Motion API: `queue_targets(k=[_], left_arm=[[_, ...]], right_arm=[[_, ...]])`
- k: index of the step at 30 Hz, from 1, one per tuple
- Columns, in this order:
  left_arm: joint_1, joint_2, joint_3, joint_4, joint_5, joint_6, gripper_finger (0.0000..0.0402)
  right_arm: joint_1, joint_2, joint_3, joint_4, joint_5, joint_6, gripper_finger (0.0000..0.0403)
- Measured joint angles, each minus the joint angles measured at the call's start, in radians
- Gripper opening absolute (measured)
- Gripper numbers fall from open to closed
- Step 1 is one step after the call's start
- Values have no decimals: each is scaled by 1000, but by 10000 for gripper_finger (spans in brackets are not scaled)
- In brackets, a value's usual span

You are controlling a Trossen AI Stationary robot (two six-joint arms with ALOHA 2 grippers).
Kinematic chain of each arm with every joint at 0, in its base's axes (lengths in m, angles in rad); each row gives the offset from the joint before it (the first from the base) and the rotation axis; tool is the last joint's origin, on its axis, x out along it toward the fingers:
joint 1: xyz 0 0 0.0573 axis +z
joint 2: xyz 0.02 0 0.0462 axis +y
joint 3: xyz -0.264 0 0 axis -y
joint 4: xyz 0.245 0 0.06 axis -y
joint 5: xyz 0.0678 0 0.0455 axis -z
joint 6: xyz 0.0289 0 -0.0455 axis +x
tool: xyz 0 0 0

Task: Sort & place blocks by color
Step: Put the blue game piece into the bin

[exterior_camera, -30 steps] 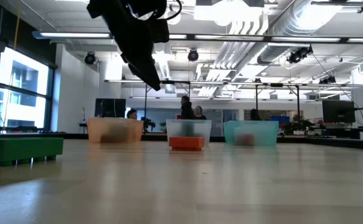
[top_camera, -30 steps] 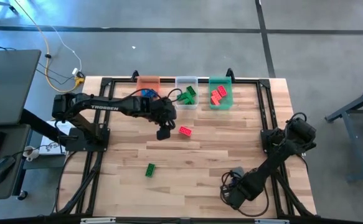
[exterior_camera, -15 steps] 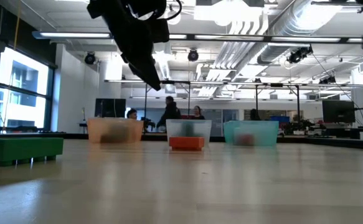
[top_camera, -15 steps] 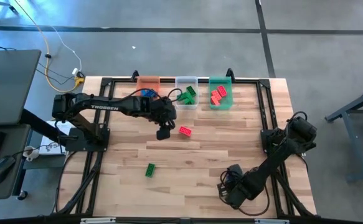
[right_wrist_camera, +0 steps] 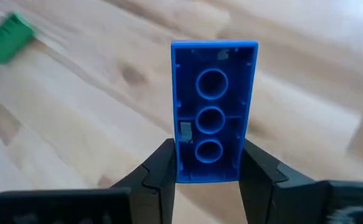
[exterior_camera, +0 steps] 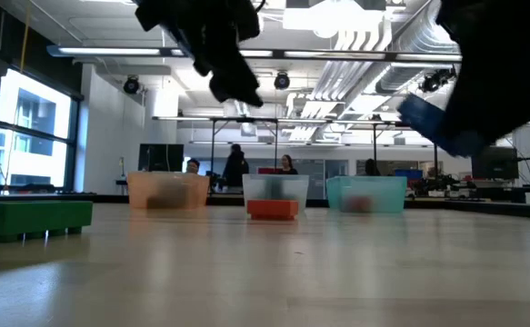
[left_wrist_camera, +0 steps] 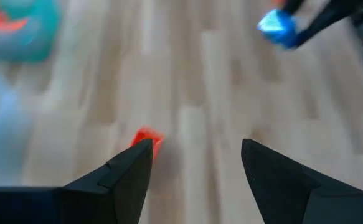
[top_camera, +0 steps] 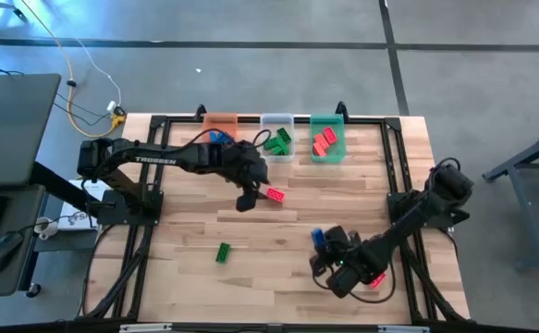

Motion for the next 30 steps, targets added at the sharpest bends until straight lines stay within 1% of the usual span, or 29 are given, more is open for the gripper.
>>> queue_targets(k=[4, 7, 10, 14, 17, 22, 30], left_arm=[[-14, 0, 0, 90, 114, 3, 235], [-30, 0, 0, 155, 171, -9, 235], [-51, 0, 0, 216, 174, -26, 235], [-84, 0, 0, 312, 174, -28, 235], [-108, 0, 0, 382, 174, -28, 235], [-136, 0, 0, 459, 175, -28, 235], [-147, 0, 0, 493, 174, -28, 235]], right_arm=[[-20, -27, 0, 18, 96, -117, 107], [-26, -57, 0, 38, 194, -199, 107], [-30, -94, 0, 79, 289, -303, 107], [-39, -137, 0, 197, 374, -499, 107], [-50, -158, 0, 316, 399, -684, 107], [-84, -166, 0, 485, 402, -938, 107], [-118, -165, 0, 642, 389, -1164, 107]])
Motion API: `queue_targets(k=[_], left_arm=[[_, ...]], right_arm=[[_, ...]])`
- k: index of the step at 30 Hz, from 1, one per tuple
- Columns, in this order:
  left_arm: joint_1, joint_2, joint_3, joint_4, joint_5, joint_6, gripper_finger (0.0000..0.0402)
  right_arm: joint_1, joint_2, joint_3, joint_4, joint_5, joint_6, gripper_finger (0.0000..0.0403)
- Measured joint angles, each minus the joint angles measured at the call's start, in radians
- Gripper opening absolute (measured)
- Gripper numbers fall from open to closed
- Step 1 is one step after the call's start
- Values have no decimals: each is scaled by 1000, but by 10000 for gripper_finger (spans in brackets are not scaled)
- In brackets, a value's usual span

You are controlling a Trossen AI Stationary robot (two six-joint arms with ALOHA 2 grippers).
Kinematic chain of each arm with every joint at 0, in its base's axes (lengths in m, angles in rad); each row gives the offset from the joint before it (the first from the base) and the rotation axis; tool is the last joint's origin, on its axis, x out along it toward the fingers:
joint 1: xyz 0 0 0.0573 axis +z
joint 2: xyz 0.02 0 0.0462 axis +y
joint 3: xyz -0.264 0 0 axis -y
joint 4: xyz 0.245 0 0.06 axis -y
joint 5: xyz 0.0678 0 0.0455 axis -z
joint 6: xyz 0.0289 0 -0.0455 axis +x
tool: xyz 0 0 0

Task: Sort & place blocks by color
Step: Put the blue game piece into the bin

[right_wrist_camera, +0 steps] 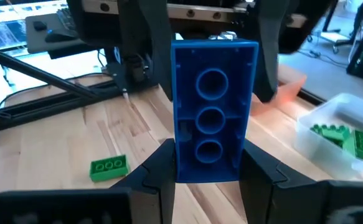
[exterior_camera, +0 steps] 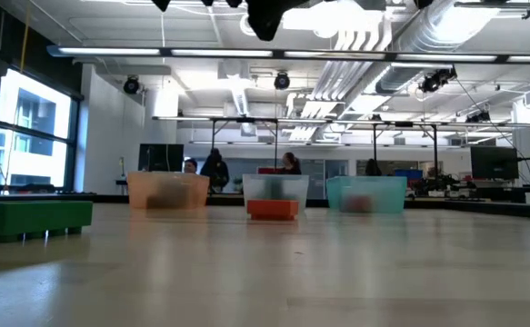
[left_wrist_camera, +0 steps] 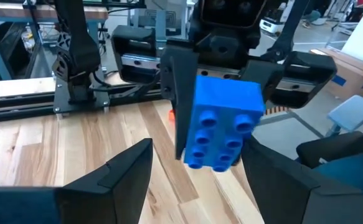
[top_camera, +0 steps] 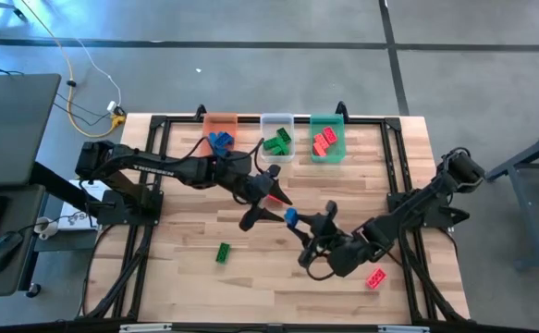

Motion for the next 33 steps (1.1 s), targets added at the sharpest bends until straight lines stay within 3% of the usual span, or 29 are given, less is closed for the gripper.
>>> queue_targets(k=[10, 21, 33], left_arm=[[3, 0, -1, 22, 39, 0, 235], [7, 1, -1, 35, 34, -1, 235], [1, 1, -1, 74, 37, -1, 235]], right_arm=[[-43, -2, 0, 42, -25, -79, 107], [-42, -37, 0, 53, -12, -88, 107], [-57, -37, 0, 52, -65, -80, 107]])
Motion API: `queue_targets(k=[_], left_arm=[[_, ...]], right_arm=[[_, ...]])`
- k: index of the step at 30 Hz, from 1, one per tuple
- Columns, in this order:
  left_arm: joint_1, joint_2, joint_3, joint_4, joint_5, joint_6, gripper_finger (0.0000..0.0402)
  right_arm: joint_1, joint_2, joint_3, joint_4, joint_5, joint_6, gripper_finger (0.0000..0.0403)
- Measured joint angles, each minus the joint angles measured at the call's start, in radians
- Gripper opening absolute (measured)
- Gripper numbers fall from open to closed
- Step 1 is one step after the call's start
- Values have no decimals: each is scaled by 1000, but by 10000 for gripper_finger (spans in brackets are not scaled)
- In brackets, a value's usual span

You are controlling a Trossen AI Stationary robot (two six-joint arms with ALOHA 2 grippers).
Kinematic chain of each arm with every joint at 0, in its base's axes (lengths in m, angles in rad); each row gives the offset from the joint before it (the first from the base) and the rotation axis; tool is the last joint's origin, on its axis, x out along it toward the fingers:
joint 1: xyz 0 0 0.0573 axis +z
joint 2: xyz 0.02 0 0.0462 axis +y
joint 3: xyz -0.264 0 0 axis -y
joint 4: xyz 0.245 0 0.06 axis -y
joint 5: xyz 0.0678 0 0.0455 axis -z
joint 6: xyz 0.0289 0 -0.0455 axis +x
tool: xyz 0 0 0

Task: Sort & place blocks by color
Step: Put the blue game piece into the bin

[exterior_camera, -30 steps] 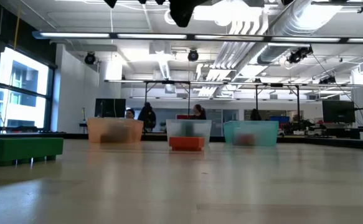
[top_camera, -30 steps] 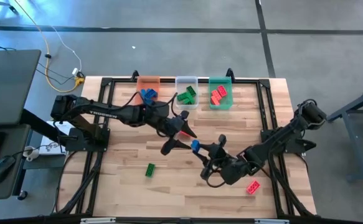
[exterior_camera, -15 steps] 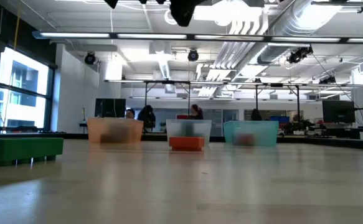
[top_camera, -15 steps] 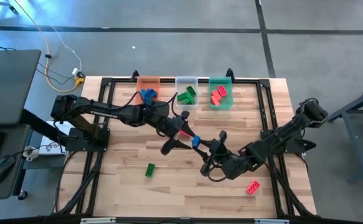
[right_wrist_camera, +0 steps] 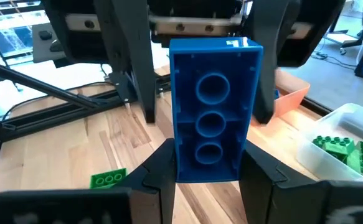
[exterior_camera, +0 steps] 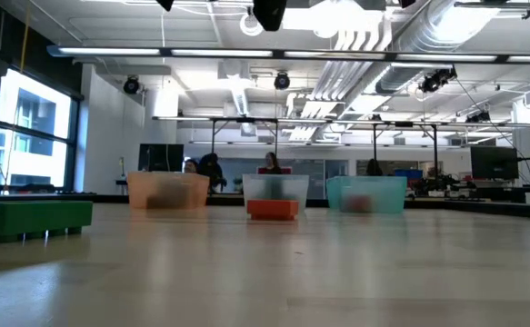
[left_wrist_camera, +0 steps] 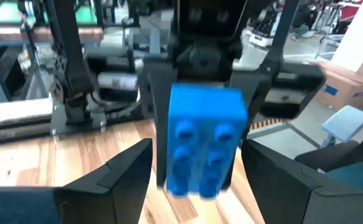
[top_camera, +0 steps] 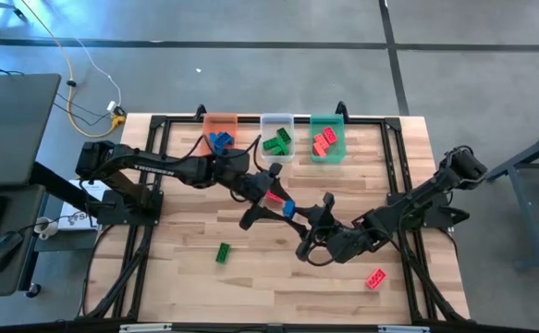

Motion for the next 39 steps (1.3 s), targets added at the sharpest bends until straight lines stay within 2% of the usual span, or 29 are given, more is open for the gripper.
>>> queue_targets(k=[13, 16, 22, 27, 29, 35, 39], left_arm=[[0, 0, 0, 61, 1, -7, 228], [0, 0, 0, 61, 1, -25, 203], [1, -1, 0, 56, 0, -2, 116], [1, -1, 0, 49, 0, 24, 111], [1, -1, 2, 42, 1, 25, 111], [11, -7, 3, -42, 1, 27, 111], [32, -38, 3, -133, -12, 46, 111]], right_arm=[[-43, 1, 0, 29, -61, -34, 107], [-43, 1, 0, 29, -65, -34, 107], [-43, 1, 0, 30, -70, -32, 107], [-43, 2, 0, 27, -69, -34, 107], [-45, 2, 0, 27, -72, -25, 125], [-65, 2, 0, 28, -73, -13, 220], [-76, 2, 0, 26, -82, -7, 256]])
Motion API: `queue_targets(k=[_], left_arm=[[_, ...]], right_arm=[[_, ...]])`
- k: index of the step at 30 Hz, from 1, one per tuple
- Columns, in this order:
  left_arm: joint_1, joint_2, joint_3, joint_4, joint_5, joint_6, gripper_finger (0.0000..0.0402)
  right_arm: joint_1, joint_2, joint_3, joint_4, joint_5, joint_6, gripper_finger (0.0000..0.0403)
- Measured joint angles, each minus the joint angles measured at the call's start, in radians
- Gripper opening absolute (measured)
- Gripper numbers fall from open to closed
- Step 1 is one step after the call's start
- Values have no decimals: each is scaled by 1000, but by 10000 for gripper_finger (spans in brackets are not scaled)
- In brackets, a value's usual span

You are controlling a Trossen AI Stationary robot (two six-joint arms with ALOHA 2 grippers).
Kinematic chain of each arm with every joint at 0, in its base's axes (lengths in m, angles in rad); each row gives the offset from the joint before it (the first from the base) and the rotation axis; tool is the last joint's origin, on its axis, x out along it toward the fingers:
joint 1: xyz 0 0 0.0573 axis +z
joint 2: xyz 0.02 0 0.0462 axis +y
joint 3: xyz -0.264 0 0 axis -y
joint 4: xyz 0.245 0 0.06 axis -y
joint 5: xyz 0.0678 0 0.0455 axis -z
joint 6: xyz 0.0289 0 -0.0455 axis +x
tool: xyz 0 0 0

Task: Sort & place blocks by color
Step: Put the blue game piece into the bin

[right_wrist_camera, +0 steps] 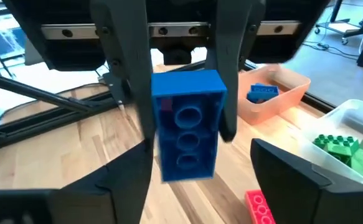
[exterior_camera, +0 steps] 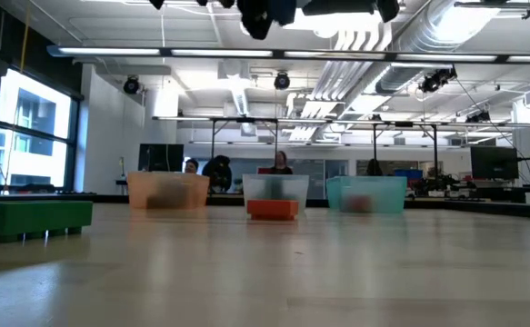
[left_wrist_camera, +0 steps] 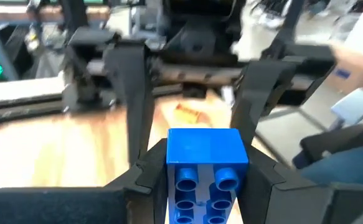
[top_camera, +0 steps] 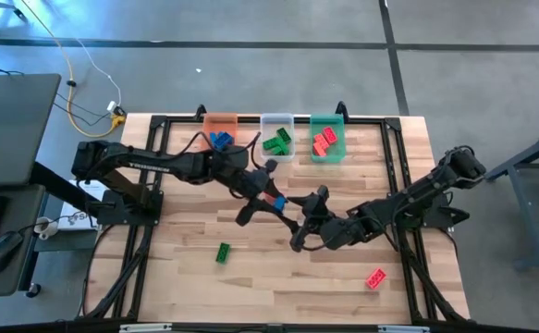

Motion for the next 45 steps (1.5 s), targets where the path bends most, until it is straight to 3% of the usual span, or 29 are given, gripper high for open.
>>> queue_targets(k=[11, 22, 35, 45], left_arm=[[98, -157, -3, -427, -173, 166, 111], [372, -225, -3, -703, -282, 236, 113], [673, -105, -3, -707, -460, 270, 117], [810, 54, -3, -609, -480, 243, 117]], right_arm=[[-22, -1, 0, 3, 1, -44, 267], [-101, -1, 0, 1, -23, -45, 268], [-195, -1, 0, 0, -135, -45, 268], [-197, -1, 0, 0, -140, -45, 268]])
